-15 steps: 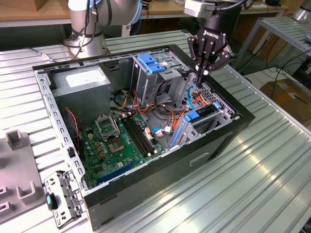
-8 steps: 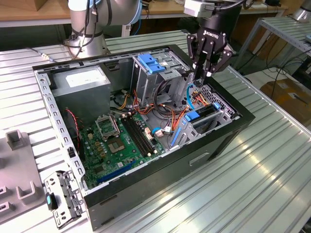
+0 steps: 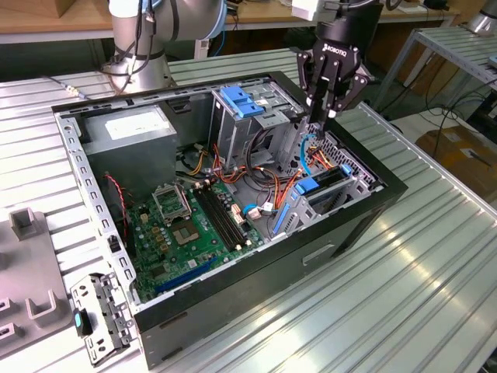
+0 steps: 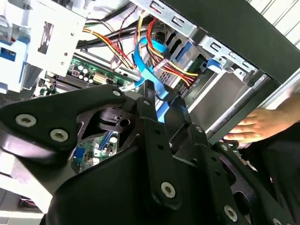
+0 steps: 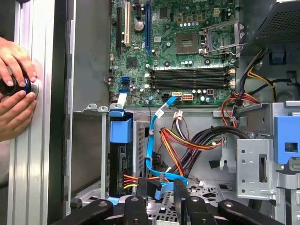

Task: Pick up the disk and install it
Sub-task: 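Insert the second disk wire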

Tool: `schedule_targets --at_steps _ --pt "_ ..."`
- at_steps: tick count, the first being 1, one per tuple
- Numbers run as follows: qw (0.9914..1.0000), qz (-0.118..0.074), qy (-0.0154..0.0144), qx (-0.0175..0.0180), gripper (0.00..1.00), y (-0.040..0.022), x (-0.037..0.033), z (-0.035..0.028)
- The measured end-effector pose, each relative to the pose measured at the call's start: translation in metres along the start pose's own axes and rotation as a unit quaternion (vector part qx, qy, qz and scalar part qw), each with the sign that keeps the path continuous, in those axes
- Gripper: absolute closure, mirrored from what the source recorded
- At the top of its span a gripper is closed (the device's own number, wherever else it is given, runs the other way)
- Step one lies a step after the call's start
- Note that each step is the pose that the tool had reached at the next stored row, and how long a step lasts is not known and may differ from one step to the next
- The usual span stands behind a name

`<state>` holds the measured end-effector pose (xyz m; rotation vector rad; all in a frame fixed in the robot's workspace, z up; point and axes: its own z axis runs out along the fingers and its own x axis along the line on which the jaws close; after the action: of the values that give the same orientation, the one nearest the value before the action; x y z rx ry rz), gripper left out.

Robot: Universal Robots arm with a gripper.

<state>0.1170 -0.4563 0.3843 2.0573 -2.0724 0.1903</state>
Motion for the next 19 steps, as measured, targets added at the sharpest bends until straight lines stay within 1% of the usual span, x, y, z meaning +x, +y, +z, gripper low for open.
schedule_targets --at_steps 2,6,8,9,10,11,13,14,15,19 --pt "1.00000 0.000 0.0002 0.0000 0.64 -0.0004 -0.0016 0.0024" --pt "1.00000 0.000 0.0022 0.0000 0.64 -0.0009 -0.0035 0.0095" --pt "0.99997 0.000 0.0072 0.0000 0.64 -0.0011 -0.0041 0.0118" --pt "0.99992 0.001 0.0124 0.0000 0.64 -0.0012 -0.0044 0.0128" --pt "0.99988 0.001 0.0154 0.0000 0.65 -0.0012 -0.0045 0.0133" --pt "0.99986 0.001 0.0164 0.0000 0.72 -0.0012 -0.0046 0.0134" --pt "0.99986 0.001 0.0168 0.0000 0.84 -0.0012 -0.0045 0.0133" --pt "0.99986 0.001 0.0168 0.0000 0.84 -0.0012 -0.0045 0.0134" --pt "0.99986 0.001 0.0168 0.0000 0.89 -0.0012 -0.0045 0.0134" --pt "0.99986 0.001 0.0168 0.0000 0.89 -0.0012 -0.0045 0.0134"
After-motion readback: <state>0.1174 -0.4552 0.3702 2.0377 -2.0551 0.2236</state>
